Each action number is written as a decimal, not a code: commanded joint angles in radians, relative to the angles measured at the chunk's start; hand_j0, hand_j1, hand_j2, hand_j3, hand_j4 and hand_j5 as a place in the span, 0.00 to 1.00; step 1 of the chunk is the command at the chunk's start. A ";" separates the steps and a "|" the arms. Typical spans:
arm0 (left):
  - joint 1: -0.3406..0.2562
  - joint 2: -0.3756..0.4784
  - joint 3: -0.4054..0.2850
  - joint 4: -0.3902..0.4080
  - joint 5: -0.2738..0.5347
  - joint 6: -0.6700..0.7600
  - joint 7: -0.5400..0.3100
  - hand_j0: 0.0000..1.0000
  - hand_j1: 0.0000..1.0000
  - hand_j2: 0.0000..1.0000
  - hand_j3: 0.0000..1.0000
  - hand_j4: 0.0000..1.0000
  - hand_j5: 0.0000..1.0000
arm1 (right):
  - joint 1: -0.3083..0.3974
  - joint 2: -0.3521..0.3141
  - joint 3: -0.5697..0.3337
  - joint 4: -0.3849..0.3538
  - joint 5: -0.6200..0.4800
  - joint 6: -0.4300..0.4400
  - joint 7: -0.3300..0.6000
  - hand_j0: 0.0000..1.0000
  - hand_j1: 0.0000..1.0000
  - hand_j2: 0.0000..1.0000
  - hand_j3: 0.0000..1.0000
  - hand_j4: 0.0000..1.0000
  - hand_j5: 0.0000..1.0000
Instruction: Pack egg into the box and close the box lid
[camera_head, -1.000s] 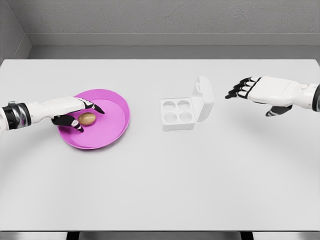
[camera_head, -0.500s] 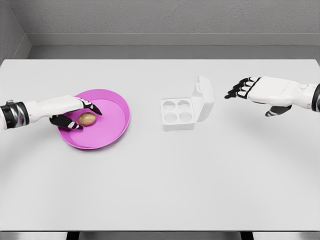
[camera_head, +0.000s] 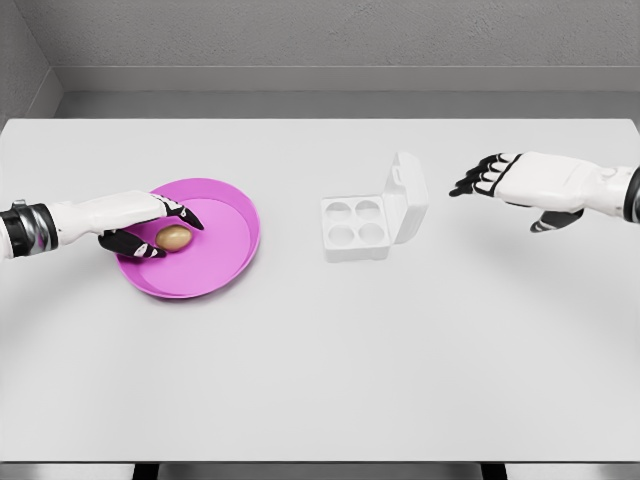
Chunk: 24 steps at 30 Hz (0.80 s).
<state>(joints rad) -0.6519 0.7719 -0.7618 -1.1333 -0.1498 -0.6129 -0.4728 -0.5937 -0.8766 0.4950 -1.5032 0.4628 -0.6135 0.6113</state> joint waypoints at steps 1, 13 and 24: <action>0.000 0.004 0.001 -0.011 0.007 0.002 0.000 0.74 0.74 0.74 0.74 0.74 0.74 | 0.000 -0.002 -0.001 0.000 -0.006 0.003 0.000 1.00 1.00 1.00 1.00 1.00 1.00; 0.005 0.010 -0.002 -0.031 0.007 0.002 -0.001 0.73 0.73 0.73 0.73 0.73 0.73 | 0.000 -0.012 -0.006 0.000 -0.007 0.003 0.000 1.00 1.00 1.00 1.00 1.00 1.00; 0.005 0.007 -0.021 -0.029 0.003 0.002 -0.001 0.67 0.67 0.67 0.67 0.67 0.67 | 0.000 -0.012 -0.003 0.000 -0.007 0.003 0.000 1.00 1.00 1.00 1.00 1.00 1.00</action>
<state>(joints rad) -0.6473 0.7787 -0.7807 -1.1623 -0.1533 -0.6127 -0.4746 -0.5937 -0.8879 0.4917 -1.5033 0.4605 -0.6135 0.6113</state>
